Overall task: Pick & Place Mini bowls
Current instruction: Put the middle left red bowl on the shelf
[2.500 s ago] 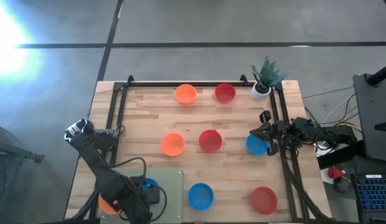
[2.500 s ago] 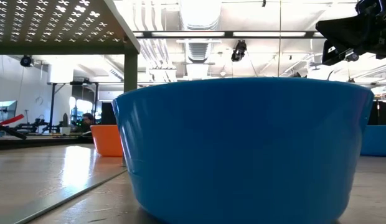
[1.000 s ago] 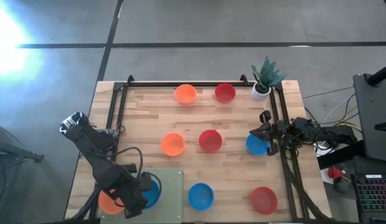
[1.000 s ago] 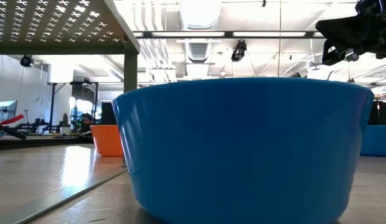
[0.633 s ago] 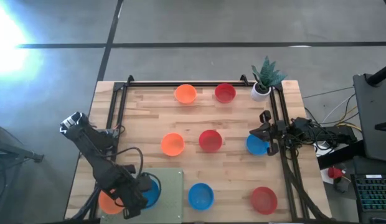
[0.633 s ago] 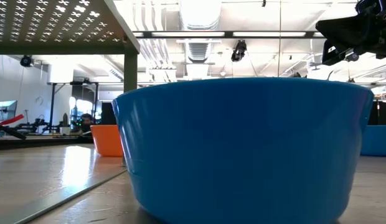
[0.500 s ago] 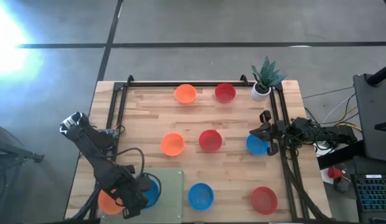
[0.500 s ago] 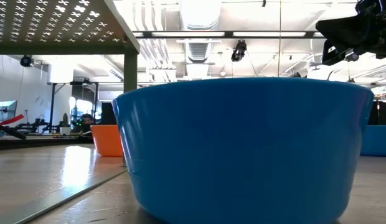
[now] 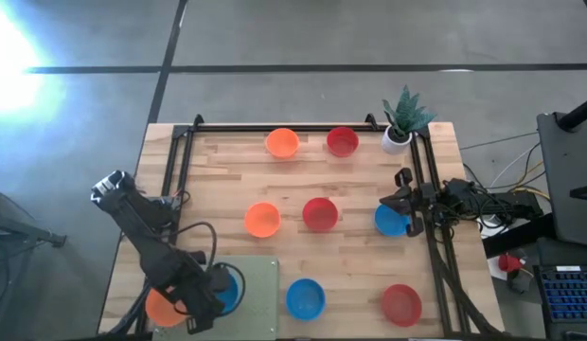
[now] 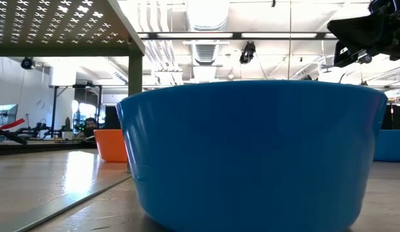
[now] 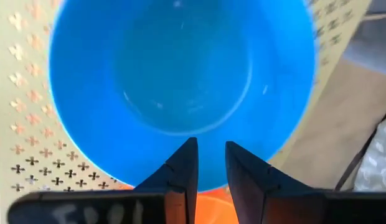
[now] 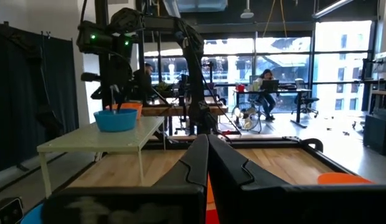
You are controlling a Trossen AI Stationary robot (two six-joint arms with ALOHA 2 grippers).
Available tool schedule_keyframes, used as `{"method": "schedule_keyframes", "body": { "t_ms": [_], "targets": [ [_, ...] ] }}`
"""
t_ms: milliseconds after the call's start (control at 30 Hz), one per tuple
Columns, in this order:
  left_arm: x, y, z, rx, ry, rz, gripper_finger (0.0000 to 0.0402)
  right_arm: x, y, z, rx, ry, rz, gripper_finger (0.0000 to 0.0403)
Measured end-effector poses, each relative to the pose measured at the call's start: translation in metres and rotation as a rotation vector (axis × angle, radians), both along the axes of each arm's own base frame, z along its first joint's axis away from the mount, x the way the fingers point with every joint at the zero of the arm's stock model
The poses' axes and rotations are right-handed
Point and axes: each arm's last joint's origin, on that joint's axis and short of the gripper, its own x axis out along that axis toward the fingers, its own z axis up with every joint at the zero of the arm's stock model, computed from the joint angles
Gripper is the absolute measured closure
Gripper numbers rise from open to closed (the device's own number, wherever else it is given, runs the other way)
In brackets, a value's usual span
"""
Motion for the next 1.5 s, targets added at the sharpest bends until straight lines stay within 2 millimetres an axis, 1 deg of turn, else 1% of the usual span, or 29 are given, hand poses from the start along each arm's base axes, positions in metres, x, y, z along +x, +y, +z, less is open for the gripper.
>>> {"method": "schedule_keyframes", "body": {
  "t_ms": [100,200,333,400,500,600,667,800,933,1033,1200,1333,1400,1500],
  "targets": [
    [0.001,0.002,0.010,0.024,-0.063,0.038,0.0323,0.000,0.000,0.000,0.031,0.000,-0.001,0.0394],
    [0.002,0.006,0.020,0.112,-0.164,0.087,0.0323,-0.001,0.000,0.003,0.028,-0.031,-0.006,0.0394],
    [0.002,0.017,0.032,0.316,-0.332,0.152,0.0323,-0.002,-0.003,0.009,0.042,-0.094,-0.102,0.0394],
    [0.002,0.023,0.037,0.426,-0.415,0.188,0.0323,-0.003,-0.005,0.010,0.066,-0.097,-0.154,0.0394],
    [0.001,0.032,0.042,0.571,-0.515,0.252,0.0323,-0.004,-0.006,0.017,0.099,-0.096,-0.185,0.0394],
    [0.004,0.038,0.045,0.665,-0.618,0.328,0.0323,-0.006,-0.006,0.032,0.105,-0.087,-0.192,0.0394],
    [0.006,0.042,0.048,0.720,-0.686,0.365,0.0323,-0.008,-0.007,0.045,0.115,-0.047,-0.191,0.0394],
    [0.011,0.052,0.053,0.827,-0.821,0.460,0.0323,-0.009,-0.007,0.072,0.144,0.095,-0.198,0.0394],
    [0.017,0.068,0.060,0.899,-0.929,0.595,0.0323,-0.006,-0.007,0.096,0.119,0.255,-0.210,0.0394],
    [0.023,0.083,0.063,0.931,-0.954,0.691,0.0323,0.001,-0.006,0.114,0.104,0.336,-0.216,0.0394],
    [0.038,0.112,0.063,0.987,-0.897,0.803,0.0323,0.016,-0.005,0.143,0.102,0.395,-0.220,0.0394],
    [0.047,0.138,0.060,0.988,-0.791,0.879,0.0323,0.030,-0.005,0.156,0.138,0.463,-0.225,0.0394],
    [0.049,0.149,0.060,0.988,-0.737,0.893,0.0323,0.038,-0.004,0.162,0.171,0.496,-0.230,0.0394],
    [0.049,0.161,0.060,0.999,-0.678,0.879,0.0323,0.052,-0.004,0.165,0.245,0.578,-0.248,0.0394]
  ]
}}
